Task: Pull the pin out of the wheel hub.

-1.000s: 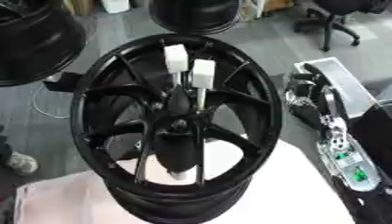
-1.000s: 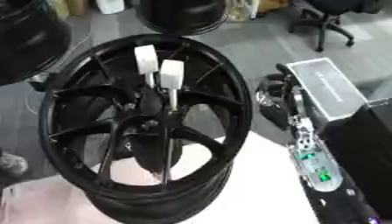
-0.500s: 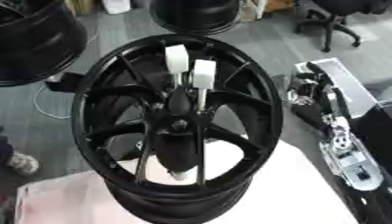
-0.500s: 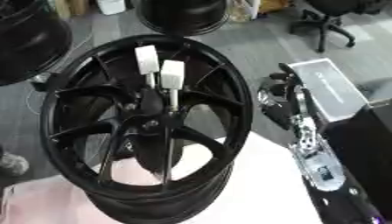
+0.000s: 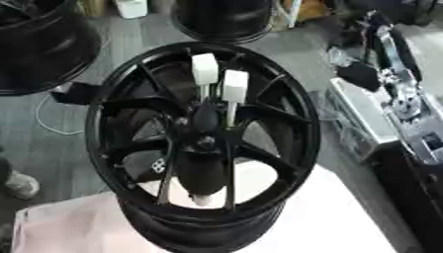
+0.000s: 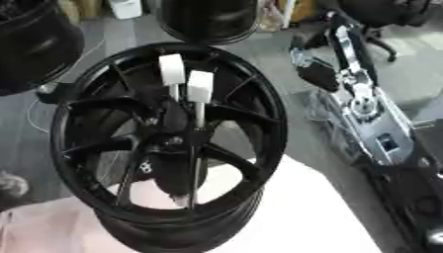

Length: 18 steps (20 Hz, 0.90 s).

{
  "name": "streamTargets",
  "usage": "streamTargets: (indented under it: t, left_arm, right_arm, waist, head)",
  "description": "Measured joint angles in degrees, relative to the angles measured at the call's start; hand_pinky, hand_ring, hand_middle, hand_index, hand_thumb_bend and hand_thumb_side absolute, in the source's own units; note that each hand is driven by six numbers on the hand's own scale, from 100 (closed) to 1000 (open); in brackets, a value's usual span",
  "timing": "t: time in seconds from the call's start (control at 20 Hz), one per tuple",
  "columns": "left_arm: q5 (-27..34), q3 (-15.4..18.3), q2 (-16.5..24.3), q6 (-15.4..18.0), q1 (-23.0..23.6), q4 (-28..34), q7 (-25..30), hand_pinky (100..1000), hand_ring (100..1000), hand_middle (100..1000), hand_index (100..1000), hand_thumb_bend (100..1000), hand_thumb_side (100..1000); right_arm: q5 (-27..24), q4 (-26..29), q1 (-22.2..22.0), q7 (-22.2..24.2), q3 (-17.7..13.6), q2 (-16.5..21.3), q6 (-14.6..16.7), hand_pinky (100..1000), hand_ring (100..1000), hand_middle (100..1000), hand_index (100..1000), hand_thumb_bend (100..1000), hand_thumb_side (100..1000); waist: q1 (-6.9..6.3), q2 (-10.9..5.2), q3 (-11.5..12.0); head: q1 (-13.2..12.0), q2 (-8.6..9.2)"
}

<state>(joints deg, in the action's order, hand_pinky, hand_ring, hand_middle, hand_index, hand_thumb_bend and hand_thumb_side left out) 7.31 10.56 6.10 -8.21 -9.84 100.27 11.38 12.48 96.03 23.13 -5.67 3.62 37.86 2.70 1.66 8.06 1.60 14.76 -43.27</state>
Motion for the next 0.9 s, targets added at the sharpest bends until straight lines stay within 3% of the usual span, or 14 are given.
streamTargets:
  t: [0.3,0.45,0.65,0.9]
  left_arm:
    - [-0.18,-0.44,0.43,-0.02,0.15,-0.09,0.87,608,616,669,780,509,861]
    - [-0.21,-0.63,0.44,-0.03,0.14,-0.23,1.26,608,617,669,780,508,861]
    - [-0.22,-0.82,0.45,-0.10,0.14,-0.29,1.45,608,617,669,780,509,862]
    - [-0.22,-0.82,0.46,-0.08,0.14,-0.30,1.49,608,617,669,779,508,862]
  right_arm:
    - [-3.06,-1.90,7.68,5.48,8.95,8.82,3.25,557,465,798,957,127,292]
    - [-5.66,-1.66,9.83,8.37,13.69,12.64,3.37,539,451,799,959,184,370]
    - [-8.23,-1.63,12.75,12.24,19.13,13.46,1.62,512,429,794,956,271,455]
    - [-7.77,-3.20,14.70,17.38,21.80,13.18,0.35,473,405,779,947,341,509]
  waist:
    - [0.37,0.01,1.16]
    - [0.44,0.02,1.47]
    - [0.47,0.02,1.65]
    - [0.57,0.02,1.92]
  head:
    - [0.70,-0.41]
    - [0.99,-0.43]
    - [1.00,-0.44]
    - [0.96,-0.44]
